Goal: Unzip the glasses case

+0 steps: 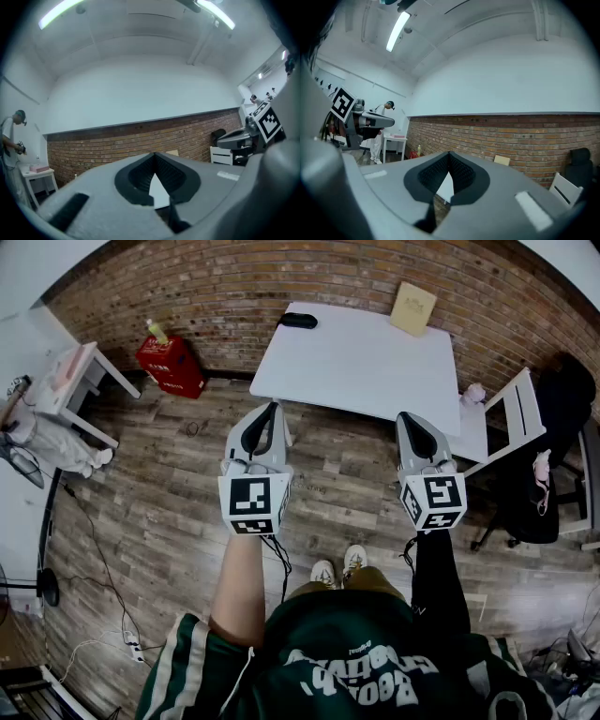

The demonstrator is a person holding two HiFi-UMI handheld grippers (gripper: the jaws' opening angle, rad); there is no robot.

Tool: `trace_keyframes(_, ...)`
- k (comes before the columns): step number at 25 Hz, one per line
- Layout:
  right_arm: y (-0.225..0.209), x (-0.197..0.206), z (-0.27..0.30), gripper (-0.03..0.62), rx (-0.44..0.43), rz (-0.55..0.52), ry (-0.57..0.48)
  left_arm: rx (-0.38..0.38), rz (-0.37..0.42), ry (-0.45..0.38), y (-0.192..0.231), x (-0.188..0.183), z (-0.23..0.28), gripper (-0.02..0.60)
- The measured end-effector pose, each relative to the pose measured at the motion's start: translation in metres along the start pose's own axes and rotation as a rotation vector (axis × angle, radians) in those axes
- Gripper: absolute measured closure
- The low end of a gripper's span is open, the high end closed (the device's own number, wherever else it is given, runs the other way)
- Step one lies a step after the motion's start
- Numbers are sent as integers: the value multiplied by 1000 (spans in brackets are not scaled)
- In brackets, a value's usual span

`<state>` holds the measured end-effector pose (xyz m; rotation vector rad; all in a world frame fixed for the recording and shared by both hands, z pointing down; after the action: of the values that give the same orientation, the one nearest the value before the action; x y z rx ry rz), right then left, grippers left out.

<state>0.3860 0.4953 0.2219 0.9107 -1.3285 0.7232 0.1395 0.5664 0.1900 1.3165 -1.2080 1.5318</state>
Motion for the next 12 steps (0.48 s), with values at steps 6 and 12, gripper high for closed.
trace_keyframes(6, 6, -2, -3, 582, 3, 13, 1, 2, 6, -4, 2, -3, -6, 574)
trace_keyframes(12, 12, -4, -1, 580, 0, 22, -7, -11, 15, 5, 4, -6, -10, 574)
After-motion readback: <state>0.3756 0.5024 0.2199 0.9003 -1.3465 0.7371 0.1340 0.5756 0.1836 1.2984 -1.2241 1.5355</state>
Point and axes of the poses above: the fingertips, and each gripper's own axes: z forward along the fingers, y to its left, x out of its underside, the point moved 6 cm from there along -z, backward along the fingers, and after that the axes turned 10 degrees about x, right-handed, at the moved point
